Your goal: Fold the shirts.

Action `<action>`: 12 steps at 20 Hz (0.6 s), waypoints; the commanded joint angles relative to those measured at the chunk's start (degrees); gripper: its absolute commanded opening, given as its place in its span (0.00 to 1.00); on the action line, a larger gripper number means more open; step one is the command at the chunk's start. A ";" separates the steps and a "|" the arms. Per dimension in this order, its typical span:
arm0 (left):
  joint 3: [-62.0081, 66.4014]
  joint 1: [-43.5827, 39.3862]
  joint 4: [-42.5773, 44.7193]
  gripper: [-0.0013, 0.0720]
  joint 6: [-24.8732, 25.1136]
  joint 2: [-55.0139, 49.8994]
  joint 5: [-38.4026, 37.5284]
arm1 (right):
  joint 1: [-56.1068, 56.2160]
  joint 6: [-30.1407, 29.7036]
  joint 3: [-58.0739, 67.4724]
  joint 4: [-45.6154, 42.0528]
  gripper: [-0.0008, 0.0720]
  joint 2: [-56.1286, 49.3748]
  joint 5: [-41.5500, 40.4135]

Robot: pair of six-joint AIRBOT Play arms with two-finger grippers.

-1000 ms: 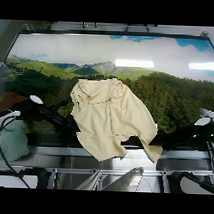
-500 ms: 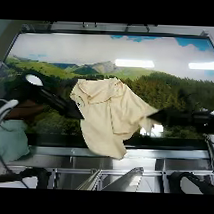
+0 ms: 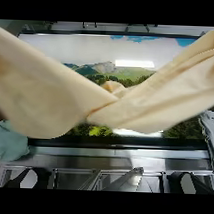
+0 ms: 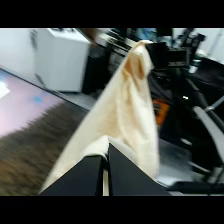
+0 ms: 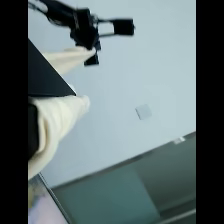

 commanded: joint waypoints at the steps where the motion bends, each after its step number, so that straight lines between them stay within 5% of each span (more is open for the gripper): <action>1: 9.33 15.74 -5.60 0.05 -0.57 1.86 3.98 | -5.46 0.28 5.07 -3.28 0.04 2.71 -8.74; 6: 6.19 5.95 -5.40 0.05 -3.19 -9.29 3.34 | -4.79 15.45 3.74 -27.50 0.04 -1.51 -14.01; 12: 2.54 -11.69 -5.27 0.05 -3.17 -17.11 0.94 | -4.46 16.22 3.13 -27.74 0.04 -1.64 -4.68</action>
